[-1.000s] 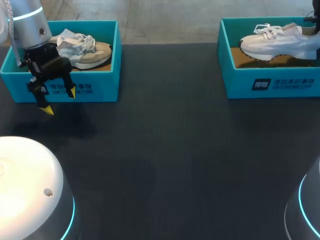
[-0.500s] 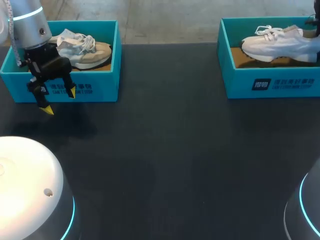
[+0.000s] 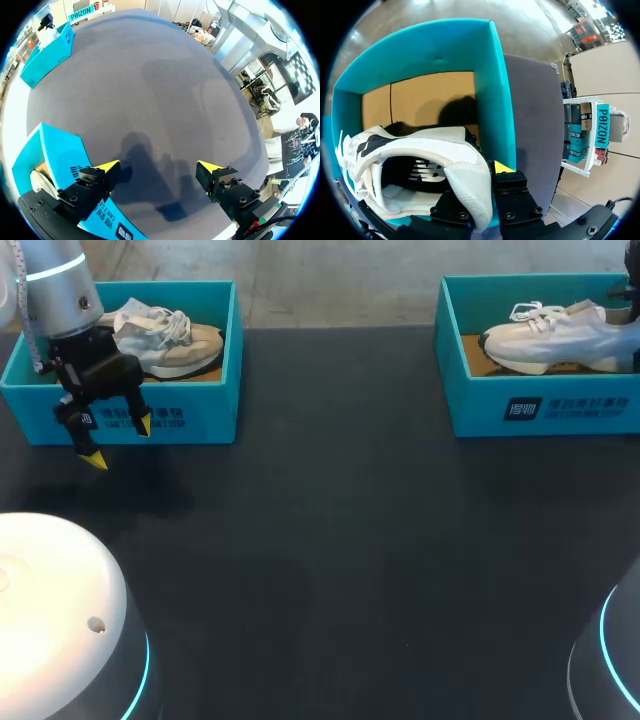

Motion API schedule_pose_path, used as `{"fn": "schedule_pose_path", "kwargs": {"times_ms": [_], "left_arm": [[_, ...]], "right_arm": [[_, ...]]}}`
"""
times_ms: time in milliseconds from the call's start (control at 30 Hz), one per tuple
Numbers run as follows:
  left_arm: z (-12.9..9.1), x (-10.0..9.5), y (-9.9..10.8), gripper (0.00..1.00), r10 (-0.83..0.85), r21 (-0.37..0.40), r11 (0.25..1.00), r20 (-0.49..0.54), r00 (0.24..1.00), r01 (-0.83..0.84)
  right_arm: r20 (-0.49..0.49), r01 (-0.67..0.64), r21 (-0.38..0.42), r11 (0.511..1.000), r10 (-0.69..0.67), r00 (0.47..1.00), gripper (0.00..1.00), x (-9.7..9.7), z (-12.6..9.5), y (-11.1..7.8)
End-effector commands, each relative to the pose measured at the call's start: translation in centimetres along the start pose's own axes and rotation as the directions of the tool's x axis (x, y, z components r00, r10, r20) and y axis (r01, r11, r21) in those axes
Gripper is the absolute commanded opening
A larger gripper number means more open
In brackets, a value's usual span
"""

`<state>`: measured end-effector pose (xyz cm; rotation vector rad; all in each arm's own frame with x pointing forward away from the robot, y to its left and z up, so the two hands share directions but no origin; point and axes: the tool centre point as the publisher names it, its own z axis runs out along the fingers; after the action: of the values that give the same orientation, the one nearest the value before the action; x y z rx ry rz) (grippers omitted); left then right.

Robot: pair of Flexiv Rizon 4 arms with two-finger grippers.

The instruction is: Take the shoe out of the shoebox, open the shoe tongue, remove and reinsert the insole, then place the shoe into the shoebox

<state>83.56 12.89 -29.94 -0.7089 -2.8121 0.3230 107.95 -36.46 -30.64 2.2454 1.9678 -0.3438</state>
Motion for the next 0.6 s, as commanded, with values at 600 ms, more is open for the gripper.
{"fn": "schedule_pose_path", "kwargs": {"times_ms": [600], "left_arm": [[-0.1,0.0,0.0,1.00,0.000,-0.002,1.000,-0.001,1.000,0.000]], "right_arm": [[-0.006,0.036,-0.052,0.998,-0.036,0.999,0.00,0.3,1.4,-2.2]]}}
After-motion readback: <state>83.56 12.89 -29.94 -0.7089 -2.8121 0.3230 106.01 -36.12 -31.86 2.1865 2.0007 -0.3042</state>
